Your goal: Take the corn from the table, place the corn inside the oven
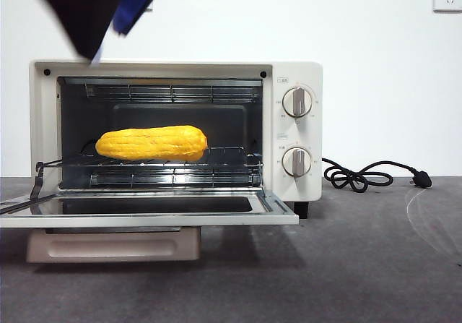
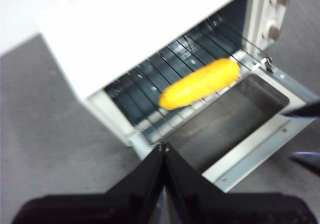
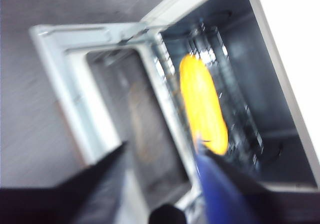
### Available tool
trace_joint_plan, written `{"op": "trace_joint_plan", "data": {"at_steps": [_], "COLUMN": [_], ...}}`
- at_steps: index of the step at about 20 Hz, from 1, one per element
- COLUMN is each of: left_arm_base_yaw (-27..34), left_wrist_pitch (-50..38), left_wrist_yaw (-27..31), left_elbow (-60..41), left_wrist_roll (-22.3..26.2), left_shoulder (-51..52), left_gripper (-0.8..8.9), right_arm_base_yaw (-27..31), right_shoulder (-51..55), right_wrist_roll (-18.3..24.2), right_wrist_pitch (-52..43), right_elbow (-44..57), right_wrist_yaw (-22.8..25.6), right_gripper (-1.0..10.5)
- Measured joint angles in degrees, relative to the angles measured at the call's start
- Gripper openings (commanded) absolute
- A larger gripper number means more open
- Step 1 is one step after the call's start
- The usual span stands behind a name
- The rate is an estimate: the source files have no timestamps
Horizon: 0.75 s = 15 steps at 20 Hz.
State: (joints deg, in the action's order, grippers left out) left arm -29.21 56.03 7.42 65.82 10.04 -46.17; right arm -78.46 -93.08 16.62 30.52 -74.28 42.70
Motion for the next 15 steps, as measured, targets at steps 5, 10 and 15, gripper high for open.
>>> {"op": "trace_joint_plan", "data": {"at_steps": [5, 10, 15], "left_arm_base_yaw": [7.0, 18.3, 30.7], "left_wrist_pitch": [-2.3, -6.5, -10.4], "left_wrist_yaw": [-11.5, -23.5, -36.2], "left_elbow": [-2.0, -9.3, -19.4], "left_wrist_roll": [0.5, 0.3, -1.8], "left_shoulder": [-3.4, -2.3, -1.3], "left_gripper": [-0.08, -0.08, -0.09], "right_arm_base_yaw": [-0.2, 3.0, 10.0], "right_shoulder": [7.2, 13.9, 19.6], "right_wrist_roll": [-7.0, -10.6, -12.4], "right_wrist_pitch": [9.5, 14.9, 16.8], "right_elbow": [0.0, 0.0, -0.1], "right_wrist_yaw": [-3.3, -9.9, -21.4], "right_gripper": [-0.1, -0.1, -0.1]}}
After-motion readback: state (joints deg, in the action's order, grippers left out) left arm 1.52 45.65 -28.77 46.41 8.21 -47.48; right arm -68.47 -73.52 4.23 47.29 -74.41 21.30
